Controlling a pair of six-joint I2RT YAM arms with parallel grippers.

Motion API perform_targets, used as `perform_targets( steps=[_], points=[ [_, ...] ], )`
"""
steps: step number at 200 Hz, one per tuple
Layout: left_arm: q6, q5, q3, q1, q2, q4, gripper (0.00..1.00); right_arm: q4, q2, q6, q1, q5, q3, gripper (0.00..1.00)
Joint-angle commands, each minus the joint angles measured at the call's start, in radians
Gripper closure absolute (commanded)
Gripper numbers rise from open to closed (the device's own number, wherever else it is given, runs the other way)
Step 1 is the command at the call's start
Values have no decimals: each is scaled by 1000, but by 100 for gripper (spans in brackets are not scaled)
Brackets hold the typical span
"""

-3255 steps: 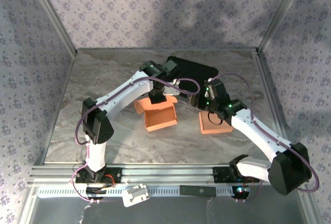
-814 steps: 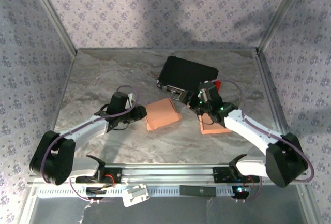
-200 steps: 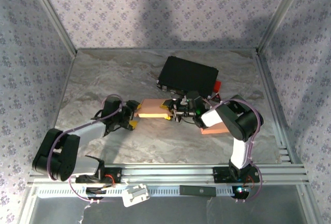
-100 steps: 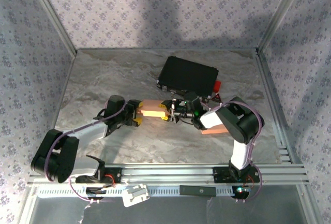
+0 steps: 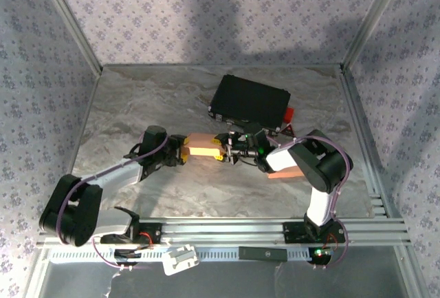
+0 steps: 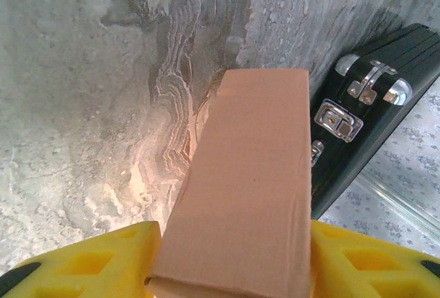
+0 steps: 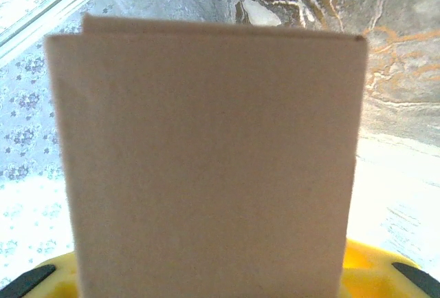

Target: Fold the paper box

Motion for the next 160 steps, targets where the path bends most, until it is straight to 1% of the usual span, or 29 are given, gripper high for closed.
perform_targets(
  steps=[1,31,61,96,111,131,150,160],
  points=[
    [-25,-36,46,-9,-42,-88,47,-156,-6,20,8,28,-10,53],
    [-19,-41,83,-11,-52,-150,51,-179,-19,1,8,25,-2,50],
    [-14,-34,100,-18,-32,-161,53,-184,-25,1,10,33,-5,56],
    [-17,-31,104,-24,-18,-159,54,-181,-24,9,9,35,-4,56],
    [-22,-37,108,-24,-24,-175,57,-186,-28,7,9,31,-1,51],
    [-25,-57,117,-24,-48,-225,60,-238,-67,-31,1,44,-3,40],
    [-29,-77,131,-24,-77,-299,60,-397,-164,-155,-18,79,18,31],
    [-30,-88,142,-24,-95,-349,61,-538,-232,-254,-30,104,46,29]
  ],
)
